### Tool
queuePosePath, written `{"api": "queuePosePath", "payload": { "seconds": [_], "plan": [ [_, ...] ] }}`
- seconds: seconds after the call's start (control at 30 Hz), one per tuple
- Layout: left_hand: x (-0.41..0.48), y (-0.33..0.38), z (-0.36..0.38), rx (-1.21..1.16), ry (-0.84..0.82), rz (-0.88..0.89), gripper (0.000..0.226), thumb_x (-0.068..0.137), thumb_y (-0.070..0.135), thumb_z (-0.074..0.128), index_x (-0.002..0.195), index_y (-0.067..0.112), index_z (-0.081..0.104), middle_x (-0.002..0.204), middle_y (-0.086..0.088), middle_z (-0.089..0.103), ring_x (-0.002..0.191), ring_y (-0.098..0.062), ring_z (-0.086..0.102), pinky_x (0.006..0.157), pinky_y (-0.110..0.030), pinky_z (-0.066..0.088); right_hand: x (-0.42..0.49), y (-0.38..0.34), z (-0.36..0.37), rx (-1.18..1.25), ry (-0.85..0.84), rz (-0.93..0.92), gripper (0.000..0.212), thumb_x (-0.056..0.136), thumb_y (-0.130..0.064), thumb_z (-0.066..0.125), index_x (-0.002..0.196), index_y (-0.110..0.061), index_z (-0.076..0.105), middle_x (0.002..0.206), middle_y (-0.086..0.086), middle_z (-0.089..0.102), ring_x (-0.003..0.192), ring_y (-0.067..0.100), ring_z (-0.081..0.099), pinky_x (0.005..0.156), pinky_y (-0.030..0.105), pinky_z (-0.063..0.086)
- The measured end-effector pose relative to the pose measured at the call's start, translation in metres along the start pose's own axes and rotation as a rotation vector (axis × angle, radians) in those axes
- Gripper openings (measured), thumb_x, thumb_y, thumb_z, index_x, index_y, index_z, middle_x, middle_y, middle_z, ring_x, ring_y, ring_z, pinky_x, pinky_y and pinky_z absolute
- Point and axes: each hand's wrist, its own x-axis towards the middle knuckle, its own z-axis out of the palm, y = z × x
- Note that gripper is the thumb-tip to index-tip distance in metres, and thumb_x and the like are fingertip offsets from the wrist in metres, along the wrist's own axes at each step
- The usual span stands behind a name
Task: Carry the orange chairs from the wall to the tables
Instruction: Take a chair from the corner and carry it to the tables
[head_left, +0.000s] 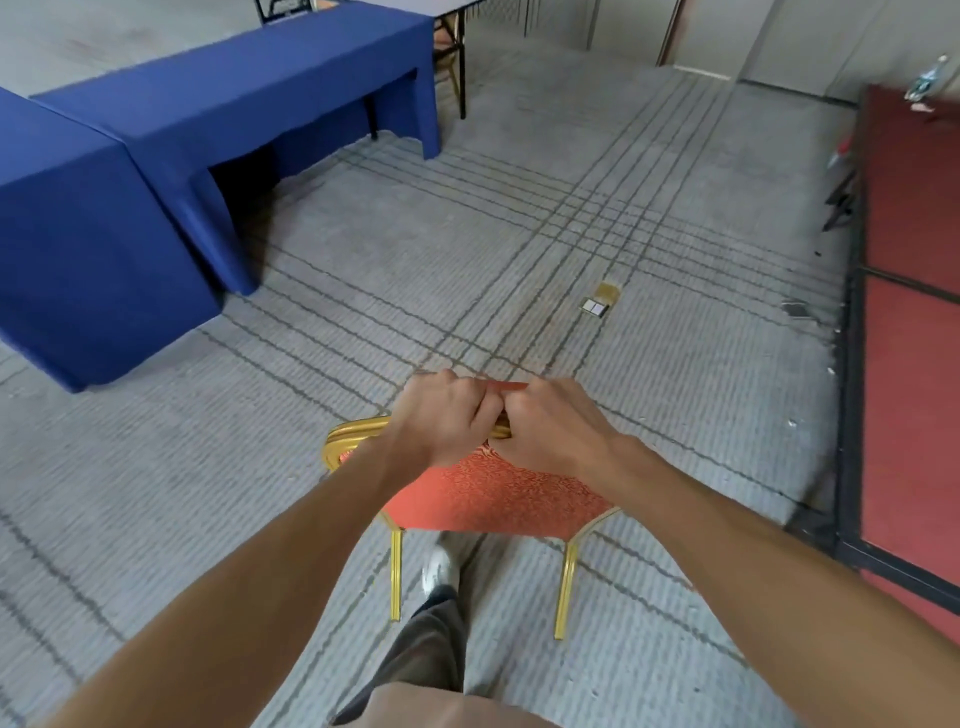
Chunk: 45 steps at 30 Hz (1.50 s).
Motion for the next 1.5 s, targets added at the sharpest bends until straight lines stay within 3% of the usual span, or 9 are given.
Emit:
{"api": "queuePosePath", "payload": {
  "seconds": [0.1, 0.27, 0.47, 0.57, 0.67, 0.9, 1.03, 1.17, 1.5],
  "plan": [
    [0.041, -0.016, 0.033, 0.022, -0.047, 0.041, 0.060, 0.086, 0.044, 0.007, 0.066, 0.014, 0.055, 0.060, -0.003, 0.059, 0.051, -0.019, 0.041, 0.046, -0.030, 0.017, 0.031, 0.035, 0.013, -0.036, -0.076, 0.030, 0.027, 0.087, -0.039, 0.050, 0.080, -0.017, 0.063, 0.070, -0.001, 0.066, 0.065, 0.023, 0.063, 0.062, 0.034, 0.050],
    [0.129, -0.041, 0.083, -0.084, 0.012, 0.039, 0.048, 0.089, 0.035, 0.025, 0.054, 0.014, 0.051, 0.049, -0.001, 0.054, 0.041, -0.020, 0.038, 0.041, -0.027, 0.022, 0.099, 0.107, 0.025, -0.070, -0.153, 0.083, 0.025, 0.085, -0.042, 0.050, 0.076, -0.021, 0.059, 0.066, -0.004, 0.063, 0.062, 0.019, 0.060, 0.064, 0.035, 0.054],
    [0.269, -0.075, 0.078, -0.045, -0.044, 0.031, 0.055, 0.091, 0.044, 0.012, 0.071, 0.015, 0.055, 0.060, -0.001, 0.058, 0.048, -0.020, 0.041, 0.045, -0.029, 0.018, 0.195, 0.188, 0.009, 0.093, 0.017, 0.257, 0.021, 0.086, -0.044, 0.054, 0.079, -0.025, 0.060, 0.057, -0.009, 0.050, 0.055, 0.019, 0.053, 0.053, 0.030, 0.046],
    [0.325, -0.089, 0.078, -0.037, -0.060, 0.011, 0.041, 0.100, 0.035, 0.028, 0.075, 0.015, 0.054, 0.056, 0.002, 0.045, 0.049, -0.020, 0.037, 0.045, -0.030, 0.016, 0.237, 0.221, -0.001, 0.151, 0.067, 0.306, 0.022, 0.083, -0.044, 0.055, 0.069, -0.028, 0.050, 0.051, -0.010, 0.044, 0.052, 0.019, 0.052, 0.051, 0.031, 0.045],
    [0.363, -0.098, 0.082, -0.027, -0.072, 0.010, 0.038, 0.102, 0.031, 0.035, 0.073, 0.014, 0.053, 0.056, 0.001, 0.047, 0.051, -0.024, 0.045, 0.045, -0.033, 0.032, 0.267, 0.248, -0.006, 0.179, 0.045, 0.334, 0.022, 0.084, -0.044, 0.060, 0.070, -0.027, 0.053, 0.055, -0.007, 0.050, 0.054, 0.019, 0.052, 0.051, 0.030, 0.040],
    [0.439, -0.129, 0.091, 0.107, -0.117, 0.078, 0.025, 0.102, 0.026, 0.034, 0.091, 0.014, 0.053, 0.057, 0.004, 0.029, 0.051, -0.026, 0.036, 0.046, -0.030, 0.025, 0.336, 0.302, -0.008, 0.200, 0.052, 0.346, 0.024, 0.081, -0.046, 0.059, 0.068, -0.026, 0.055, 0.055, -0.007, 0.052, 0.054, 0.018, 0.053, 0.052, 0.033, 0.047],
    [0.499, -0.155, 0.104, 0.002, -0.156, 0.049, 0.028, 0.102, 0.026, 0.032, 0.095, 0.010, 0.053, 0.068, -0.001, 0.044, 0.058, -0.025, 0.039, 0.047, -0.030, 0.024, 0.388, 0.344, -0.012, 0.268, 0.011, 0.335, 0.019, 0.082, -0.039, 0.063, 0.072, -0.024, 0.058, 0.059, -0.008, 0.055, 0.057, 0.016, 0.054, 0.050, 0.029, 0.040],
    [0.583, -0.181, 0.123, -0.169, -0.354, -0.029, 0.043, 0.105, 0.035, 0.029, 0.081, 0.008, 0.054, 0.070, 0.002, 0.052, 0.066, -0.018, 0.051, 0.055, -0.033, 0.030, 0.443, 0.393, -0.009, 0.266, -0.009, 0.262, 0.016, 0.084, -0.034, 0.061, 0.074, -0.025, 0.052, 0.057, -0.012, 0.047, 0.059, 0.017, 0.052, 0.055, 0.029, 0.040],
    [0.734, -0.214, 0.124, -0.046, -0.272, -0.003, 0.059, 0.088, 0.047, 0.013, 0.075, 0.006, 0.054, 0.062, 0.001, 0.048, 0.053, -0.010, 0.040, 0.049, -0.031, 0.022, 0.562, 0.501, -0.047, 0.252, 0.033, 0.143, 0.024, 0.085, -0.038, 0.062, 0.072, -0.020, 0.054, 0.056, -0.011, 0.046, 0.059, 0.017, 0.053, 0.055, 0.028, 0.037]
  ]
}}
